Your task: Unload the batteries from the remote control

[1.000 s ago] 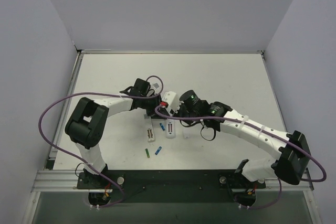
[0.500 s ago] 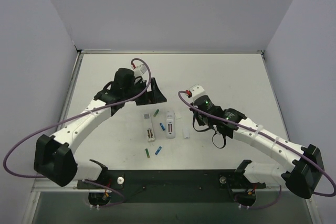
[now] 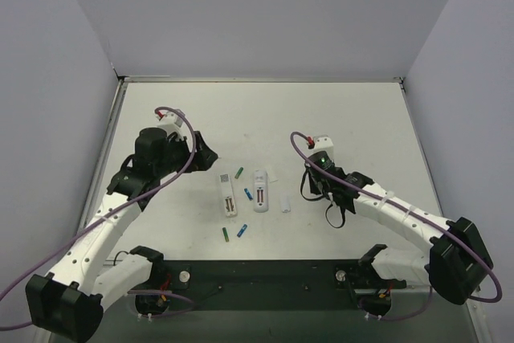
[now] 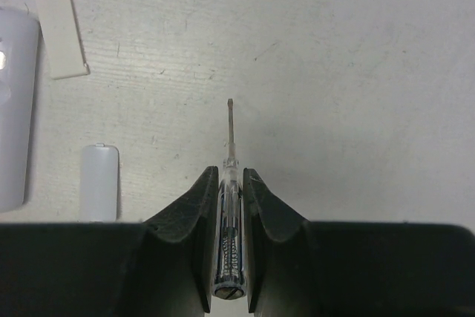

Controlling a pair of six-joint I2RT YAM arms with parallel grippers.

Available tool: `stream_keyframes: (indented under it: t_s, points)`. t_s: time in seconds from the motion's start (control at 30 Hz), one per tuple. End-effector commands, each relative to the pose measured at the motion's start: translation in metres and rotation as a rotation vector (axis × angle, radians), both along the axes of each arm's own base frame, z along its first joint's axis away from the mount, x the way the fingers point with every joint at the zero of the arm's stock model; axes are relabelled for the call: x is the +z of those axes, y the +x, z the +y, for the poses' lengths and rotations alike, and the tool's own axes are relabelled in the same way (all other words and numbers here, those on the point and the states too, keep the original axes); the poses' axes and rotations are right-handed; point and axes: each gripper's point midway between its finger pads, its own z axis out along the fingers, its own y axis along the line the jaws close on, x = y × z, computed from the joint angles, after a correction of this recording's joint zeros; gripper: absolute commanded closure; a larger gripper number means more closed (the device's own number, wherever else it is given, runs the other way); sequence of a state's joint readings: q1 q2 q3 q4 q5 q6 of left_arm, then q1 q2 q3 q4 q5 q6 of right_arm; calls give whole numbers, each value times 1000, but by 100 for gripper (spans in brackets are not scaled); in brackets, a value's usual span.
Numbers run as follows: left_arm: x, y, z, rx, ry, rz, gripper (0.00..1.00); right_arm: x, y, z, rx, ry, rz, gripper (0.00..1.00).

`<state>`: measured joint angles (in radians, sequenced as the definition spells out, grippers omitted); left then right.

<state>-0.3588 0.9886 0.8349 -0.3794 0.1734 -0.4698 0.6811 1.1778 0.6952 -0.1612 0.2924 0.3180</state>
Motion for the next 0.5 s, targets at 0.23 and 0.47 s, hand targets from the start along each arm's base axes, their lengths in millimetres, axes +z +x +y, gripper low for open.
stream_keyframes:
  t_s: [0.23,0.47]
  points:
    - [10,1,13,0,-1,-62,6,-53,-21,-11,-180,167,-4,87]
    - [1,0,5,-13,-54,-36,6,-71,-37,-15,-206,223,13,84]
